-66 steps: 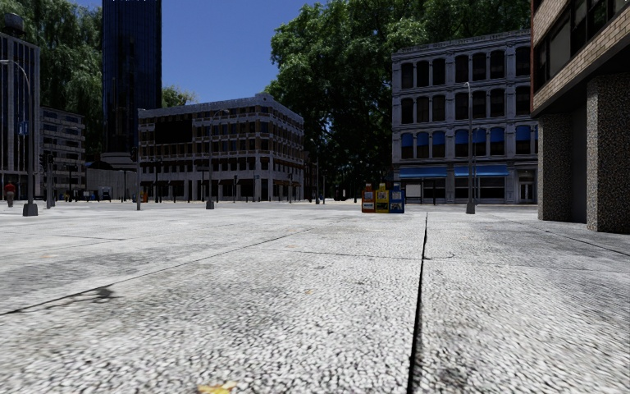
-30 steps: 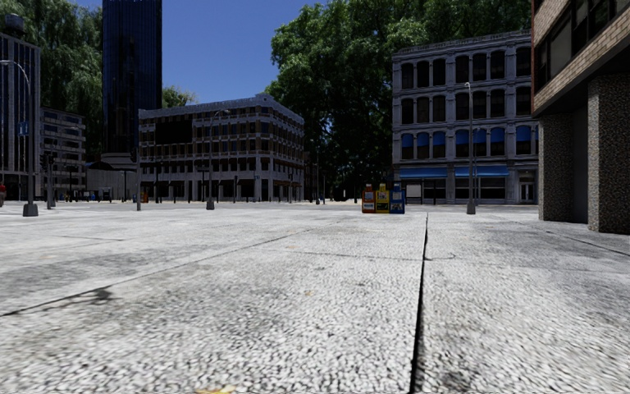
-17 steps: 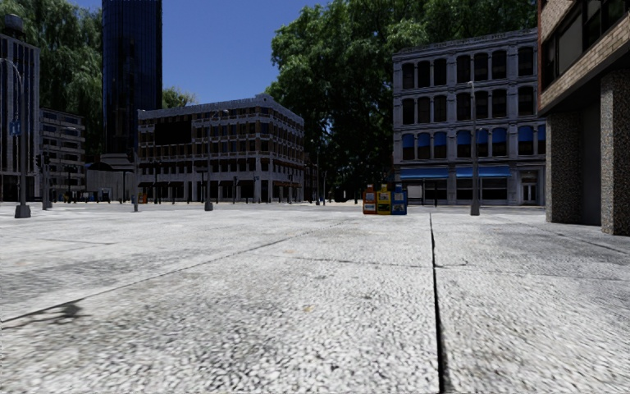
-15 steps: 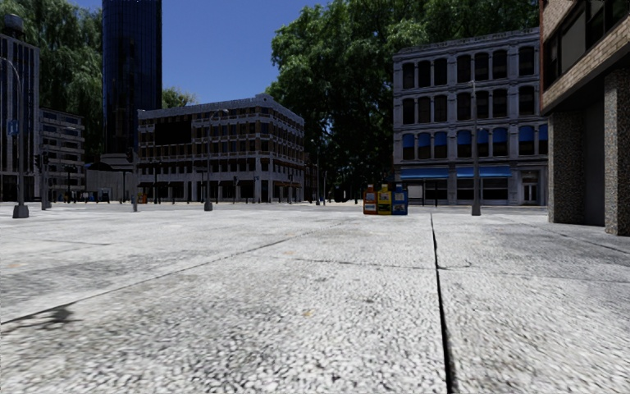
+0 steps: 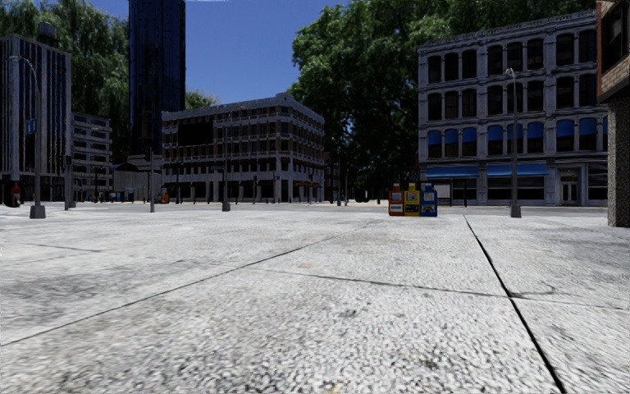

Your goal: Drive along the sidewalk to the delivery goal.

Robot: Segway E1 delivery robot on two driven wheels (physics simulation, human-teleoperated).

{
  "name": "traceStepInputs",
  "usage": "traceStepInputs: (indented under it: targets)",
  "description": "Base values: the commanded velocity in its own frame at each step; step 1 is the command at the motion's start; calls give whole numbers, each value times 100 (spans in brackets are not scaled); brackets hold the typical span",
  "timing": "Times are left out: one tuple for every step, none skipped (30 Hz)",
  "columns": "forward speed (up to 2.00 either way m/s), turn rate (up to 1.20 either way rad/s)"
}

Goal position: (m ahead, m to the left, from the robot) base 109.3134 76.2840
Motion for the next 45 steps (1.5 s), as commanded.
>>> traceStepInputs:
  targets:
    - [200,40]
    - [200,40]
    - [200,40]
    - [200,40]
    - [200,40]
    - [200,40]
    - [200,40]
    - [200,40]
    - [200,40]
    - [200,40]
    - [200,40]
    - [200,40]
    - [200,40]
    - [200,40]
    - [200,40]
    - [200,40]
    - [200,40]
    - [200,40]
    - [200,40]
    - [200,40]
    - [200,40]
    - [200,40]
    - [200,40]
    - [200,40]
    - [200,40]
    - [200,40]
    - [200,40]
    - [200,40]
    - [200,40]
    - [200,40]
    - [200,40]
    - [200,40]
    - [200,40]
    - [200,40]
    - [200,40]
    - [200,40]
    - [200,40]
    - [200,40]
    - [200,40]
    - [200,40]
    - [200,39]
    - [200,38]
    - [200,38]
    - [200,37]
    - [200,37]
